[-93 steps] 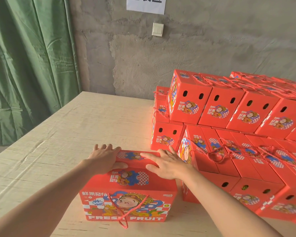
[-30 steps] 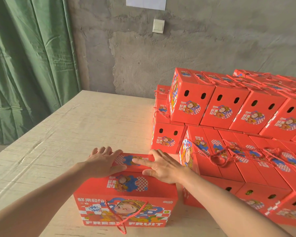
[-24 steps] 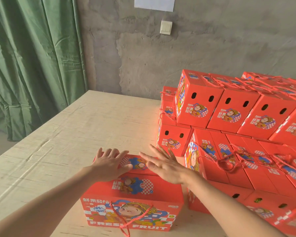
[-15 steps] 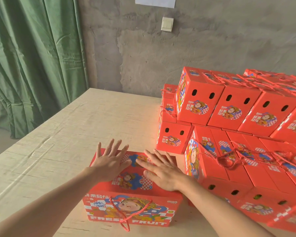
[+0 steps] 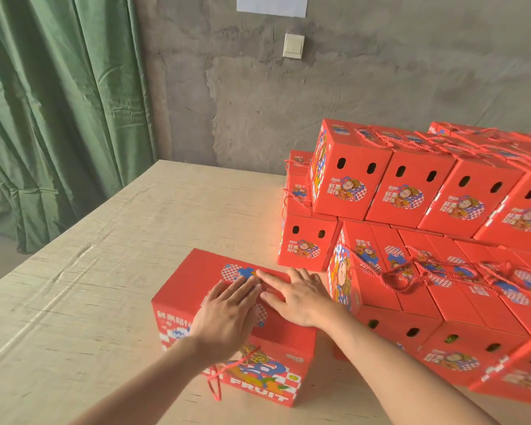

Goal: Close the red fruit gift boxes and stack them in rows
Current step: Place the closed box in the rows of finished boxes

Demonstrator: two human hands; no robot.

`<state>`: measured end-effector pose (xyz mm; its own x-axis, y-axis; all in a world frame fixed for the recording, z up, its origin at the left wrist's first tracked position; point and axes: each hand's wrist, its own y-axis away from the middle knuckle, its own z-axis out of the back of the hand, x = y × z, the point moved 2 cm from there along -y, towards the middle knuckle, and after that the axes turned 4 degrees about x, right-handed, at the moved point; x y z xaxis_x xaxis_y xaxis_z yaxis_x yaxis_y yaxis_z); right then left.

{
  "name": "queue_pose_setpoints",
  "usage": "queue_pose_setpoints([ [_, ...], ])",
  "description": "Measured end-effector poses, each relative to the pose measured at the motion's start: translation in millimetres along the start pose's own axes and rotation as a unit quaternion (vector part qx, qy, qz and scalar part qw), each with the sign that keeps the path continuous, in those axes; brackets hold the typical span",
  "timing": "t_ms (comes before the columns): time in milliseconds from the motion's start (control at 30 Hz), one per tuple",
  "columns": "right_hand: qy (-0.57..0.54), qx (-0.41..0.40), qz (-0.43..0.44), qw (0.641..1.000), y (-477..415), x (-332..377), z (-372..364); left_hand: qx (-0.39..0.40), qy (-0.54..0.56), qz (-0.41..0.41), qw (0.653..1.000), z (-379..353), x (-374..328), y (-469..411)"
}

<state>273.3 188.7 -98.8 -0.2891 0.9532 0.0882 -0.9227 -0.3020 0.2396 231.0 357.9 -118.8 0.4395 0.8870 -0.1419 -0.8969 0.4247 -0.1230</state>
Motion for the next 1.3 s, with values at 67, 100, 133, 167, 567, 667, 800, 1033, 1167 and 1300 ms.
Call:
queue_pose_setpoints([
  [67,0.001,0.027,-0.022,0.999,8.4,-4.8,1.4,0.033,0.000,-0.031,0.999,3.3,12.4,-11.1],
  [100,-0.001,0.036,-0.036,0.999,13.5,-6.5,1.9,0.054,-0.009,-0.044,0.998,4.9,16.9,-16.9],
  [133,-0.003,0.039,-0.053,0.998,18.3,-6.1,1.5,0.075,-0.022,-0.051,0.996,6.8,20.8,-22.7],
  [167,-0.005,0.035,-0.071,0.997,22.9,-3.0,-0.4,0.095,-0.035,-0.048,0.994,8.9,23.9,-27.8],
  [567,-0.145,-0.019,-0.076,0.986,59.6,-4.4,-16.5,0.104,0.027,0.074,0.991,-4.2,-24.6,-11.9],
  [667,-0.154,-0.039,-0.092,0.983,60.0,7.5,-18.2,0.114,0.020,0.037,0.993,-1.9,-12.4,-13.5],
  [800,-0.190,-0.089,-0.077,0.975,70.0,24.7,-22.6,0.093,0.047,0.011,0.994,5.6,9.9,-7.3],
  [1033,-0.587,0.045,-0.239,0.772,79.1,2.0,-40.6,-0.196,0.359,0.284,0.867,8.3,5.7,30.8],
  [1167,-0.663,-0.018,-0.209,0.719,62.2,5.8,-37.3,-0.164,0.530,0.393,0.734,0.1,0.2,32.9],
  [1300,-0.622,-0.118,-0.129,0.763,47.5,12.9,-15.6,-0.132,0.632,0.510,0.569,-13.5,-3.1,33.0],
])
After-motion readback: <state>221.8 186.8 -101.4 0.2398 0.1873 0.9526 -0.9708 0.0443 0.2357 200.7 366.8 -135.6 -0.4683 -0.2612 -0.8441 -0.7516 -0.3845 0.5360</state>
